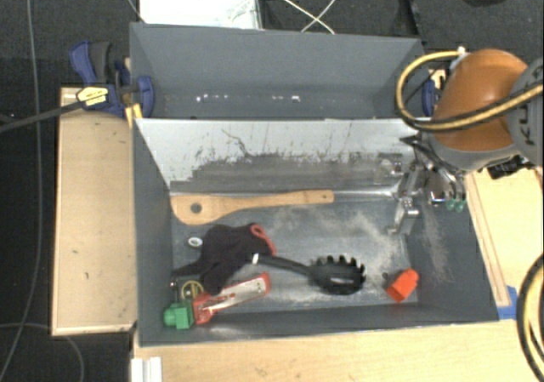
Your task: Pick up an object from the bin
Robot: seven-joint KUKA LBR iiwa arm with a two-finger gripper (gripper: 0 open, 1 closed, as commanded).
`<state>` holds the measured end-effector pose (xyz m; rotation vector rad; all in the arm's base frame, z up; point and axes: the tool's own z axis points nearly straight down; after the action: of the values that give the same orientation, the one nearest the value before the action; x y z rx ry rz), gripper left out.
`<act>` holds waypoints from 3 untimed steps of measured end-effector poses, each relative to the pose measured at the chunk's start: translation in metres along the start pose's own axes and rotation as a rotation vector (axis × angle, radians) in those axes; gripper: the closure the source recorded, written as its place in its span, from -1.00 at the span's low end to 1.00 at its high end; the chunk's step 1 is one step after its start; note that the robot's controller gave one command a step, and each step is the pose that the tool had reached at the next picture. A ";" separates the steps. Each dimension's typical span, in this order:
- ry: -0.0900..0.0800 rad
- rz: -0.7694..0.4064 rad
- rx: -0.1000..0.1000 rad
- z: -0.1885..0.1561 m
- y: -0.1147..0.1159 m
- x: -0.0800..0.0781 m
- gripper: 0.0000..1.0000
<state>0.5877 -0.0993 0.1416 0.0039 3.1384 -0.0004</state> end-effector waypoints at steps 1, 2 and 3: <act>0.007 -0.321 -0.005 0.072 0.092 0.056 -1.00; -0.005 -0.170 0.000 -0.015 0.129 0.035 -1.00; 0.013 -0.317 -0.004 0.040 0.256 0.099 -1.00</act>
Offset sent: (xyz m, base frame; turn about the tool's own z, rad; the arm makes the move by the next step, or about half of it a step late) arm -0.0362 0.1285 0.0141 -0.1689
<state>0.4897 0.1564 0.1010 -0.4939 3.1125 0.0049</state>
